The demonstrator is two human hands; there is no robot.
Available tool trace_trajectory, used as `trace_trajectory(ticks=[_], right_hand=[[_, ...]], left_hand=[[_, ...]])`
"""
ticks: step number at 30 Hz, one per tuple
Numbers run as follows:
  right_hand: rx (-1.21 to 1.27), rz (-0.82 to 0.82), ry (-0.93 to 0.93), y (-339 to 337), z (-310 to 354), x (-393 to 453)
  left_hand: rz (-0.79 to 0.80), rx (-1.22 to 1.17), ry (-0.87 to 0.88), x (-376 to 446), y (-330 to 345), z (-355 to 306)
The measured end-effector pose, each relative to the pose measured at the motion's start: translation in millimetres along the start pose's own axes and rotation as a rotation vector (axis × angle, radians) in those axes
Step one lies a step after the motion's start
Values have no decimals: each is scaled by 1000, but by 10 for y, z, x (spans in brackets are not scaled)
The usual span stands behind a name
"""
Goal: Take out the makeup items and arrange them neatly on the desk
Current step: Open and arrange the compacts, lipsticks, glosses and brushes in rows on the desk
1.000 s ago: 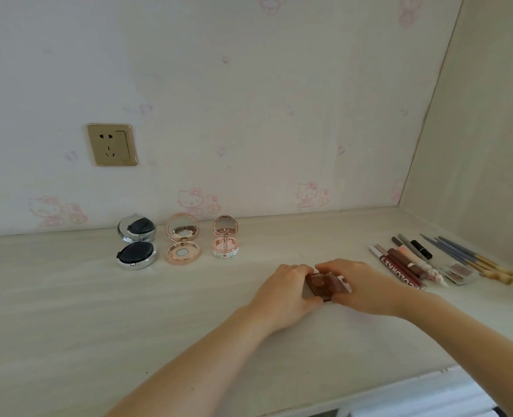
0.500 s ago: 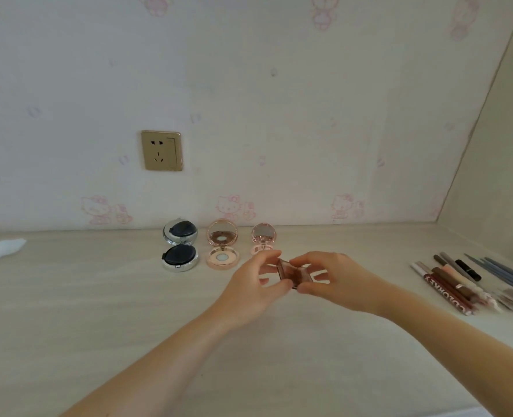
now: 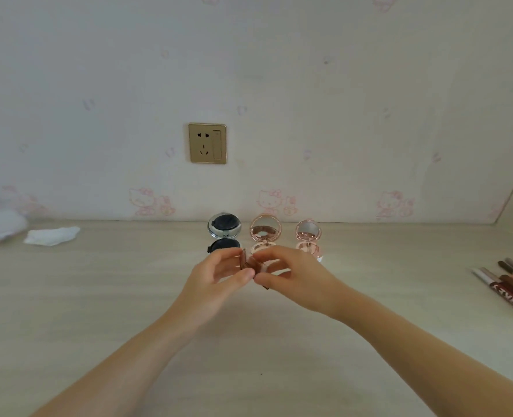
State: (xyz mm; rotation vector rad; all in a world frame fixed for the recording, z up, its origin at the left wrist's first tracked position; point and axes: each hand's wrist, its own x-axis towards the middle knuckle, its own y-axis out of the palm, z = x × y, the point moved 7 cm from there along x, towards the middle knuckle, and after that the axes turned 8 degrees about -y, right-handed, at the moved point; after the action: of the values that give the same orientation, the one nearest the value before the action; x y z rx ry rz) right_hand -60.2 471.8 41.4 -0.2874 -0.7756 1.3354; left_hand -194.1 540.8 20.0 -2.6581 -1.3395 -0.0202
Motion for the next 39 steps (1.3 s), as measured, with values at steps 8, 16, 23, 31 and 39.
trace_trajectory(ticks=[8,16,23,31,39], right_hand=[[209,-91,2,239,-96,13],[261,-120,-43,262,-230,-44],[230,-96,-43,205,-239,-43],[273,-131,-64,158,-204,-70],[377,-360,101,-7,-325,-91]], left_hand=[[-64,-47,19,-50,-134,160],[-61,-27,66,-20,-106,195],[-7,-23,54,-14,-86,216],[64,-208,-36,-37,-62,280],[51,-51,-1,-64,-93,250]])
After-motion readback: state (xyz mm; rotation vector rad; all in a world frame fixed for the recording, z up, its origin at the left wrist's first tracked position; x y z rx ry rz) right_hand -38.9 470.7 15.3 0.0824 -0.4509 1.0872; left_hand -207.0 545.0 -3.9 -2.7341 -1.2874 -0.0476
